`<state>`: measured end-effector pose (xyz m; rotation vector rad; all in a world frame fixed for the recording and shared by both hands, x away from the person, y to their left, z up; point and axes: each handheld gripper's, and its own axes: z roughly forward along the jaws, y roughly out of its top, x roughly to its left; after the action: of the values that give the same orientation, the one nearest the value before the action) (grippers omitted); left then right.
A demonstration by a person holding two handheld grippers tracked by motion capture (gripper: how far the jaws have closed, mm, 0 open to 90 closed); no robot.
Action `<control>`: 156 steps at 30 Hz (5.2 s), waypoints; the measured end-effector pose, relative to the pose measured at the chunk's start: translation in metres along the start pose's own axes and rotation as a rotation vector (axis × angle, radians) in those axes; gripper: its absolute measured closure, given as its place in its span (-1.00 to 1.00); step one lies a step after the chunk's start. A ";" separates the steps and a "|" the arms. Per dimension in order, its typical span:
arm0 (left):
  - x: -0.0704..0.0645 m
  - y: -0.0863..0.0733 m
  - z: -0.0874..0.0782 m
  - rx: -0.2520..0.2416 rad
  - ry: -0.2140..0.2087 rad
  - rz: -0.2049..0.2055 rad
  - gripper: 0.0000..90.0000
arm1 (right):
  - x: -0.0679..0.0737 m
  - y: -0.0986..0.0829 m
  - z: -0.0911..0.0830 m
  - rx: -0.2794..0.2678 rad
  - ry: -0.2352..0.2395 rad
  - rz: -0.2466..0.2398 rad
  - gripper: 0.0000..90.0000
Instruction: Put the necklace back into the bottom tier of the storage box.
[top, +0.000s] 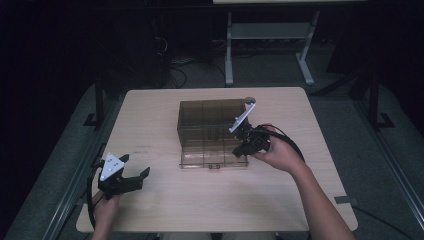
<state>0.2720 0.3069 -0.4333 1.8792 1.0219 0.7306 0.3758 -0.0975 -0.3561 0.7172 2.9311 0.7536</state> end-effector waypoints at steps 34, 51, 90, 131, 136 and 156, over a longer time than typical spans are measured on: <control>0.000 0.000 0.001 0.003 -0.003 0.003 -0.71 | -0.031 0.009 0.019 0.019 -0.009 0.065 0.97; 0.000 0.000 0.001 -0.001 -0.004 -0.001 -0.71 | -0.040 0.005 0.042 0.055 0.007 0.100 0.97; 0.000 0.000 0.001 -0.001 -0.003 -0.004 -0.71 | -0.052 -0.006 0.072 0.098 0.033 0.156 0.96; 0.000 0.000 0.003 0.007 -0.004 0.001 -0.71 | -0.042 -0.010 0.048 0.007 0.022 0.117 0.39; -0.002 0.000 0.004 0.010 -0.006 0.003 -0.71 | -0.041 -0.013 0.046 0.005 0.011 0.114 0.20; -0.002 0.000 0.002 0.006 0.000 0.003 -0.71 | -0.037 -0.024 0.027 -0.045 0.010 0.116 -0.10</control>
<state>0.2729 0.3044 -0.4349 1.8861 1.0226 0.7298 0.4022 -0.1205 -0.3940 0.8890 2.8921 0.8318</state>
